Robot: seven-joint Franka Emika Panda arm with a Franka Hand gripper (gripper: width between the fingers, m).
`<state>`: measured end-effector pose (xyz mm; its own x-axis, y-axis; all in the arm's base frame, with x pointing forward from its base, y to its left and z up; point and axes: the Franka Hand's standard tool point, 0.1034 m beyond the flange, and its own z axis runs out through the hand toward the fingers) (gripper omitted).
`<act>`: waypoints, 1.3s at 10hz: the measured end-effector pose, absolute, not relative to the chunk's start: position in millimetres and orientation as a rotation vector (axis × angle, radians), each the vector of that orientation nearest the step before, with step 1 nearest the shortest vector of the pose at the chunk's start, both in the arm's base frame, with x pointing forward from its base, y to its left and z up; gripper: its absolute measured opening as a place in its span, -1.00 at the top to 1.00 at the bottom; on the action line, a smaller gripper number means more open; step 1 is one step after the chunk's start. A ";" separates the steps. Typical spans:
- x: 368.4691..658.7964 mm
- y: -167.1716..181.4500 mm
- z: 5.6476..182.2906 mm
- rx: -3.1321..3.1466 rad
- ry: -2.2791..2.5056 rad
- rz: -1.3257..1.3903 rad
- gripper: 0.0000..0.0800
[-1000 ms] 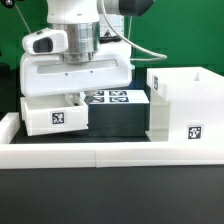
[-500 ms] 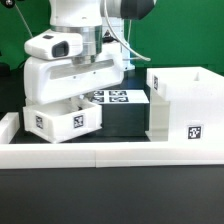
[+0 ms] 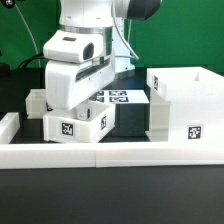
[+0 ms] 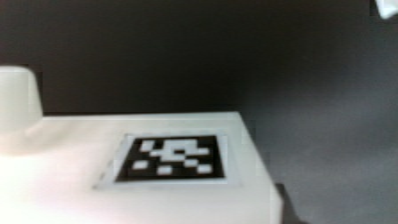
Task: Assemble drawer
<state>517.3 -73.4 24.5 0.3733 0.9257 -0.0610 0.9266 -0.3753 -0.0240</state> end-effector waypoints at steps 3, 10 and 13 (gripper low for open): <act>516.7 -77.5 24.5 2.423 1.971 -0.114 0.90; 532.8 -38.2 27.5 2.389 2.069 -0.133 0.90; 532.6 -39.9 25.4 2.381 2.055 -0.103 0.90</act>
Offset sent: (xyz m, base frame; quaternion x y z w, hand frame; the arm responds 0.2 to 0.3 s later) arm 0.0000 0.0000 0.0000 0.0000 0.0000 -0.1938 0.9810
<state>532.6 -39.9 25.4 0.1448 0.9884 -0.0460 0.9880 -0.1470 -0.0465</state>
